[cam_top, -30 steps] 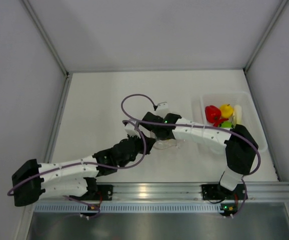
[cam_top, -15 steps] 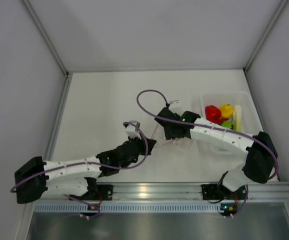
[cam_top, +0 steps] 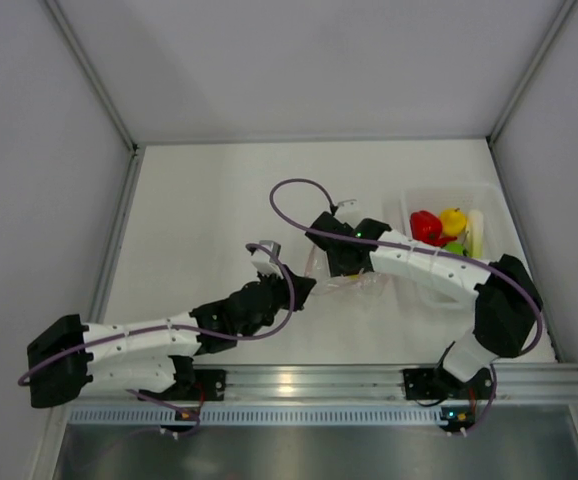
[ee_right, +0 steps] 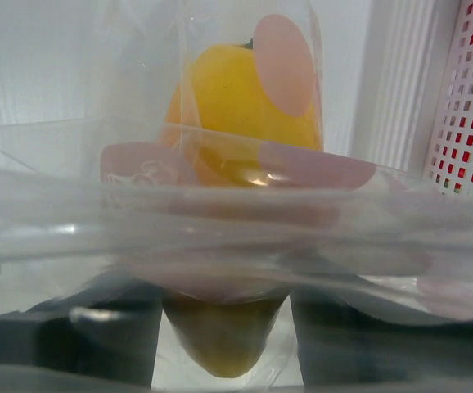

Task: Open the zip-top bag and remove the fake food
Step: Pick up the fake fruit from the zipper food storage bag.

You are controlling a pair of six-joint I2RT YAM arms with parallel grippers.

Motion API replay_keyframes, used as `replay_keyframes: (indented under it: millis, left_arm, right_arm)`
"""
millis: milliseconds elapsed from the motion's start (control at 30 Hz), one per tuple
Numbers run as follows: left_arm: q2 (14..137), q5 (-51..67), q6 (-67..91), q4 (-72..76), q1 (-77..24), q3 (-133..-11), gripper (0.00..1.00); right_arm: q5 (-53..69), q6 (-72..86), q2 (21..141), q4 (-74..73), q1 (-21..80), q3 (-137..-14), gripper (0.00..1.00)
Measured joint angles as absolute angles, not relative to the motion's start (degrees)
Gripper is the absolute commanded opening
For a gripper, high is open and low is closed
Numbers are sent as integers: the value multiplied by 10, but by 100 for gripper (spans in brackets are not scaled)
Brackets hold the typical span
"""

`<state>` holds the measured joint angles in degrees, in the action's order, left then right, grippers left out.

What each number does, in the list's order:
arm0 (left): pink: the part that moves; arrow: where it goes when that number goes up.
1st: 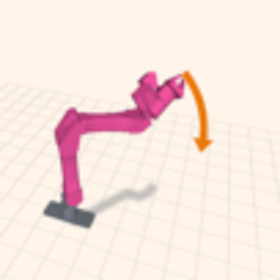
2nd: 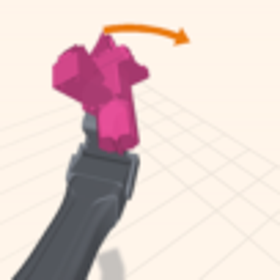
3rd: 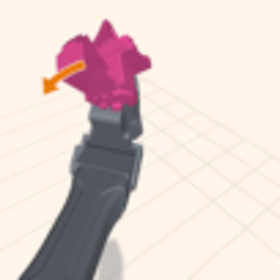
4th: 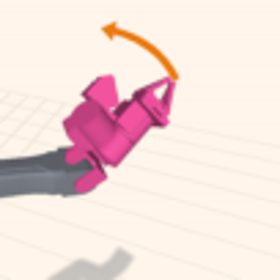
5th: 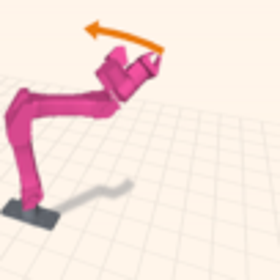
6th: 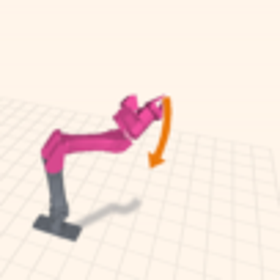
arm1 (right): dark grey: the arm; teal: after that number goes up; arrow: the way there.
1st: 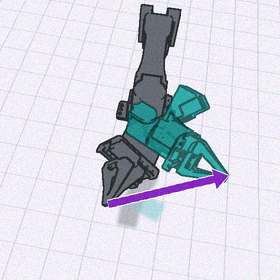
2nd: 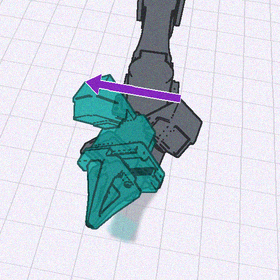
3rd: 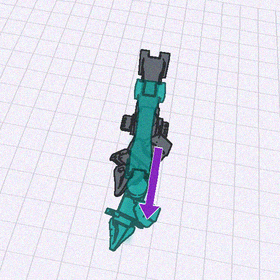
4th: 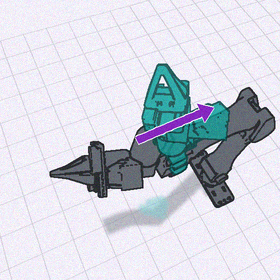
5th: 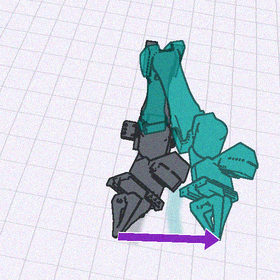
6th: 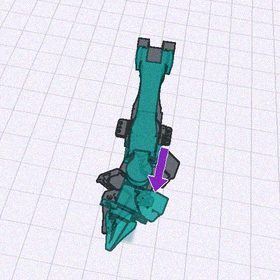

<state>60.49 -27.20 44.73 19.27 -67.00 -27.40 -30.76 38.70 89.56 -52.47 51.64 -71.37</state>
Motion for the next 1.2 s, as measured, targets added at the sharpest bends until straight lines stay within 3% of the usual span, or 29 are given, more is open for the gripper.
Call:
replay_keyframes:
  millis: [567,1067,1200]
  left_arm:
    - [646,-319,434,118,-675,-341,0]
    - [562,-362,435,90,-678,-310,0]
    - [565,-368,436,86,-678,-304,0]
  right_arm:
    - [-336,409,953,-526,585,-736,0]
    - [-292,335,1007,-527,607,-742,2]
    - [-270,300,1014,-523,611,-744,7]
